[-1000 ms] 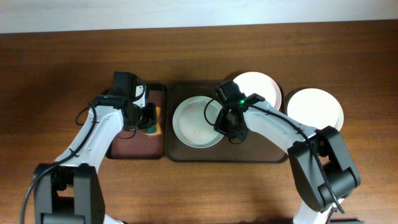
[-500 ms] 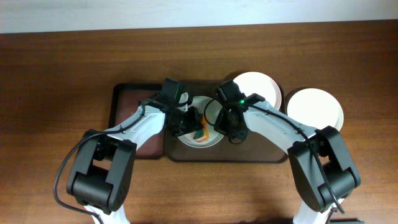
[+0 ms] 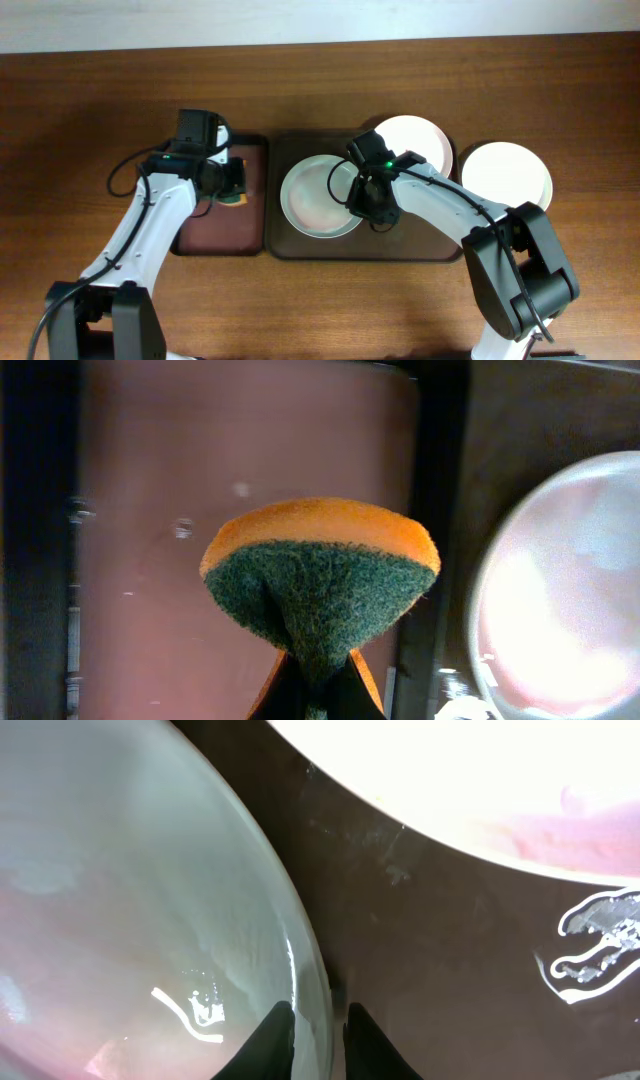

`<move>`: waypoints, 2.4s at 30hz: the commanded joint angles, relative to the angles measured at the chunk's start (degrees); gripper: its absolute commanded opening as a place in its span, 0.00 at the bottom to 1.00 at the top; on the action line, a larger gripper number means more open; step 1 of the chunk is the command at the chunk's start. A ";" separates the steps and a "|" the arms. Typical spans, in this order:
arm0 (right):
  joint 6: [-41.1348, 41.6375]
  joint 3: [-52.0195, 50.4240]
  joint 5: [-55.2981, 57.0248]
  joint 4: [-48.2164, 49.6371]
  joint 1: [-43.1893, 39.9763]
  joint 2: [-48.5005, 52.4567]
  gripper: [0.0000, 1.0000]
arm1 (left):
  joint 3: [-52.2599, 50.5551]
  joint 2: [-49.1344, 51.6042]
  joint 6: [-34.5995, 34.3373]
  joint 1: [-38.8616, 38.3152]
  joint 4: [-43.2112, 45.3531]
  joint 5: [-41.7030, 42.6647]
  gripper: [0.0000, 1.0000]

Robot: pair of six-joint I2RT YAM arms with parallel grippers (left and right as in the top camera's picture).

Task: Clean dirty plates on tray and stack at the side
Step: 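Wipe the plate with the sponge and return sponge to left tray, then carry the plate right with the right gripper and stack it on the plate, then grasp the pink-stained white plate with the right gripper and pull it forward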

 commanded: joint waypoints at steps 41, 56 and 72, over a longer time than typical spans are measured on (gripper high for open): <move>-17.70 10.67 34.01 -13.81 -0.85 -15.58 0.04 | 2.36 14.80 5.14 0.00 6.01 -0.98 0.00; -21.00 8.24 7.56 -16.15 -53.09 -10.51 0.04 | 7.87 11.23 5.11 -0.02 -7.10 0.79 0.62; -32.17 8.15 -8.35 -17.38 -35.56 -8.48 0.58 | 7.87 11.23 5.11 -0.02 -7.41 0.74 0.62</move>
